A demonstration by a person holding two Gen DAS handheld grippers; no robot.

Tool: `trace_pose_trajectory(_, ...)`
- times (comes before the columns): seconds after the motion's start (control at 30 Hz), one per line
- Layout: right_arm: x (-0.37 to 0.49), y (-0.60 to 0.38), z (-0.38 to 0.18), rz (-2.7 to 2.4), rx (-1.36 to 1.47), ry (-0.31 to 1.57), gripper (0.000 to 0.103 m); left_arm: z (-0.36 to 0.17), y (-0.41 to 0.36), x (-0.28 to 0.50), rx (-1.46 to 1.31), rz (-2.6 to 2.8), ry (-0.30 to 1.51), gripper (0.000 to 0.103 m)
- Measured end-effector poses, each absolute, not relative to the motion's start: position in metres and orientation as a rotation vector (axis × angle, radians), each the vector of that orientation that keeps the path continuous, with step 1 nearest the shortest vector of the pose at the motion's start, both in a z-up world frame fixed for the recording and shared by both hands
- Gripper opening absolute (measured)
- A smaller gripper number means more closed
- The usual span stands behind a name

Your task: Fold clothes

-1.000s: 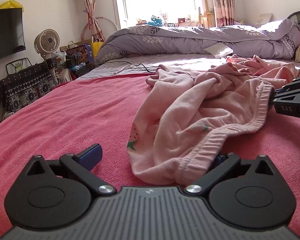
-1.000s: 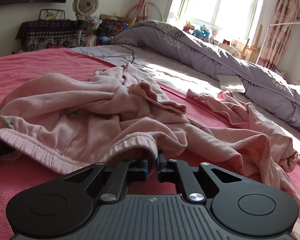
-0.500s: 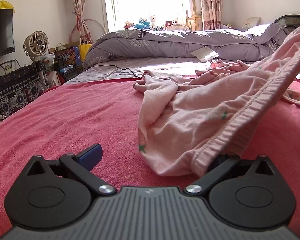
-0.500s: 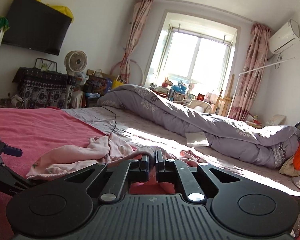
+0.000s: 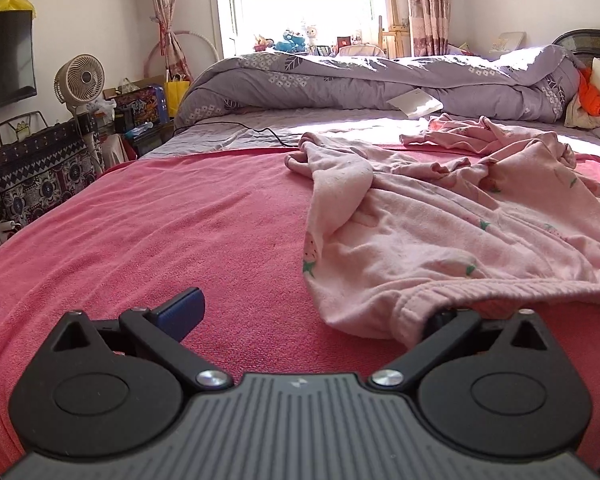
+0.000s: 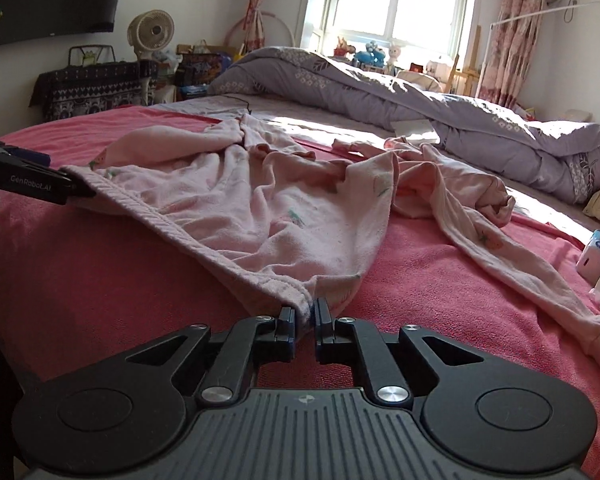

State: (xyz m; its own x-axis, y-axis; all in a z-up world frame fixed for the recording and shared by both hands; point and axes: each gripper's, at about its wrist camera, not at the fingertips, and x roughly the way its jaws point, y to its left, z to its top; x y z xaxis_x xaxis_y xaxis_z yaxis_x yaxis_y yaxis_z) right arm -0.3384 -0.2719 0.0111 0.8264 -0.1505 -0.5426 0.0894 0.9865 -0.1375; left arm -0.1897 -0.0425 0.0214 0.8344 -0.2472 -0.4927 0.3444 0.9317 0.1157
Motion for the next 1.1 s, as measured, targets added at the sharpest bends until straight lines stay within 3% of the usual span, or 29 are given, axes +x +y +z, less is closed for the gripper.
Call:
trace_pose_trajectory(0.33,-0.367,-0.262,0.059,0.120,0.078,0.521,0.011,0.068,-0.002,-0.221,0.261,-0.228,0.332,0.103)
trace_pose_trajectory(0.43,-0.369,-0.256,0.056,0.238,0.103,0.580,0.015,0.052,0.008,-0.218,0.349,-0.196,0.405,0.103)
trace_pose_trajectory(0.5,-0.365,-0.248,0.041,0.288,0.085,0.650,0.024,0.035,0.011,-0.213,0.410,-0.165,0.475,0.103)
trace_pose_trajectory(0.63,-0.367,-0.238,0.023,0.411,0.053,0.752,0.025,0.023,0.026,-0.213,0.400,-0.174,0.546,0.103)
trace_pose_trajectory(0.67,-0.371,-0.239,0.028,0.425,0.036,0.728,0.031,0.026,0.029,-0.212,0.375,-0.186,0.557,0.103)
trace_pose_trajectory(0.77,-0.378,-0.250,0.050,0.429,-0.021,0.625,0.065,0.037,0.043,-0.212,0.275,-0.240,0.598,0.103)
trace_pose_trajectory(0.97,-0.305,-0.283,0.108,0.259,-0.176,0.424,0.084,0.024,0.059,-0.213,0.220,-0.256,0.658,0.103)
trace_pose_trajectory(1.1,-0.175,-0.279,0.105,0.174,-0.237,0.497,0.085,0.015,0.069,-0.208,0.138,-0.268,0.681,0.103)
